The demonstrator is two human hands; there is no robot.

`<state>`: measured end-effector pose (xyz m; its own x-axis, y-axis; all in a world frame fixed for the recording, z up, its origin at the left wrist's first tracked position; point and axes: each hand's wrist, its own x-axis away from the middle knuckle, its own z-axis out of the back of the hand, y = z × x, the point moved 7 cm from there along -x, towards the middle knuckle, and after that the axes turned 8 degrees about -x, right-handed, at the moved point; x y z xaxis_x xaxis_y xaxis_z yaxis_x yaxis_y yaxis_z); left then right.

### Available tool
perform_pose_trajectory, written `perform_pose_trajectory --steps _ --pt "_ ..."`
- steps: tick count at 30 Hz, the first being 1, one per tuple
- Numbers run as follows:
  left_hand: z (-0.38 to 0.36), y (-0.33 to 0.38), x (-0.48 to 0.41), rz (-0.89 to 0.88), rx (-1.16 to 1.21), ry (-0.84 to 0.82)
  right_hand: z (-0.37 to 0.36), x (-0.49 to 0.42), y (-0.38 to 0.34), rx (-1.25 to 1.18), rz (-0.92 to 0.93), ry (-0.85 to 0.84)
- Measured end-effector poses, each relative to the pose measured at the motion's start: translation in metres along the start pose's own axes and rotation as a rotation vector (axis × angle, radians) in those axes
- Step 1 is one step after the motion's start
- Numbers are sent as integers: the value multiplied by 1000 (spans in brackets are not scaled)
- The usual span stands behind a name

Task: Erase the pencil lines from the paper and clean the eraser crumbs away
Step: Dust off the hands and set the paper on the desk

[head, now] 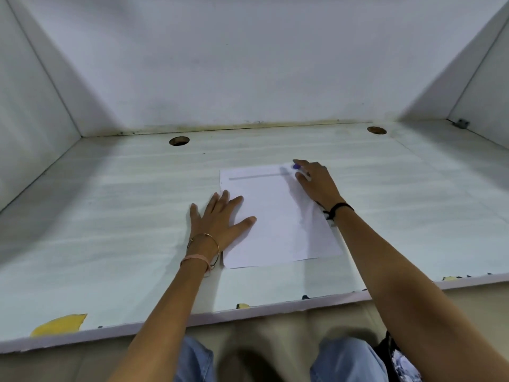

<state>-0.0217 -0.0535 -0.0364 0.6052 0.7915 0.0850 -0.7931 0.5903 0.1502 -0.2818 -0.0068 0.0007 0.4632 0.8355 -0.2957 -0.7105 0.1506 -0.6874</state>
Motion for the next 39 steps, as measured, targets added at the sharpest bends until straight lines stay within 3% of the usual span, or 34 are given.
perform_pose_trajectory --steps 3,5,20,30,34,39 --pt "-1 0 -3 12 -4 8 -20 -21 7 263 36 -40" --pt "-2 0 -5 14 -12 12 -21 -26 6 294 60 -2" --pt "2 0 -2 18 -31 -3 40 51 5 -40 -20 225" --pt "2 1 0 1 -41 -7 40 81 -3 -13 -5 181" --pt "6 -4 -2 37 64 34 41 84 -4 -84 -11 189" --pt "3 -5 -4 19 29 7 39 86 2 -182 -51 183"
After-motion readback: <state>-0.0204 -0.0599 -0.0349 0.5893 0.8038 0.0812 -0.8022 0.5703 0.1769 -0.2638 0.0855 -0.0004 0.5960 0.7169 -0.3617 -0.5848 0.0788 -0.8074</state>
